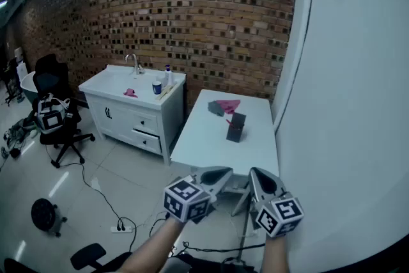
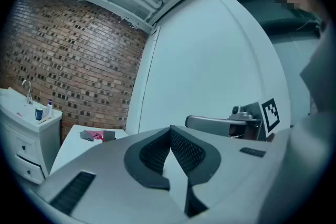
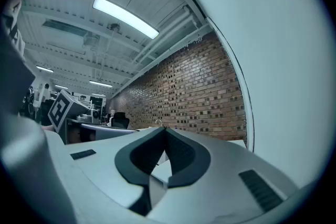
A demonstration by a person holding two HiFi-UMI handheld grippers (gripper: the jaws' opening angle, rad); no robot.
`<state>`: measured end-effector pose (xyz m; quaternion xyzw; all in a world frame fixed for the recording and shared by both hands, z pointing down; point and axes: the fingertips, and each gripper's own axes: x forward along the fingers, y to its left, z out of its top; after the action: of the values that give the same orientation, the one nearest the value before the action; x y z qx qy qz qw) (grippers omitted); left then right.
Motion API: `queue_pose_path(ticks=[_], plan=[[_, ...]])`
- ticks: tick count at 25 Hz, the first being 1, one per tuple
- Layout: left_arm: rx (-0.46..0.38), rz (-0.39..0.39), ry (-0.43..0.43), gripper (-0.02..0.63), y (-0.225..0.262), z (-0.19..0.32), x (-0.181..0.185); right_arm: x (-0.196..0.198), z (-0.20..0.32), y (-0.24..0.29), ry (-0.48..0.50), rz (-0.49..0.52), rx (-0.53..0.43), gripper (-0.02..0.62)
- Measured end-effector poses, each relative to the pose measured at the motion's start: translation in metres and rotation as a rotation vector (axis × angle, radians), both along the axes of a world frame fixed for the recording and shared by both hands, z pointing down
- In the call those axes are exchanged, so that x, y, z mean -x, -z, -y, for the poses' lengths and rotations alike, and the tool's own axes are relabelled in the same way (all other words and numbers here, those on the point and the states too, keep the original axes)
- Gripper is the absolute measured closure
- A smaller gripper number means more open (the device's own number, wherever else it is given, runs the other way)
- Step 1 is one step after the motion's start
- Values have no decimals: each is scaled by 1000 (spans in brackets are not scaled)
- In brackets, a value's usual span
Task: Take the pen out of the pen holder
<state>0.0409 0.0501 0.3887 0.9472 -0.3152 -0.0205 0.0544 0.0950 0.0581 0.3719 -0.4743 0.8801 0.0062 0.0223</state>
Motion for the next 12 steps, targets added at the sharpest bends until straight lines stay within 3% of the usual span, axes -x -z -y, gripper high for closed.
queue_pose_path(ticks=[12], plan=[[6, 0, -42, 601, -1, 71, 27, 30, 69, -5, -33, -10, 24, 594]])
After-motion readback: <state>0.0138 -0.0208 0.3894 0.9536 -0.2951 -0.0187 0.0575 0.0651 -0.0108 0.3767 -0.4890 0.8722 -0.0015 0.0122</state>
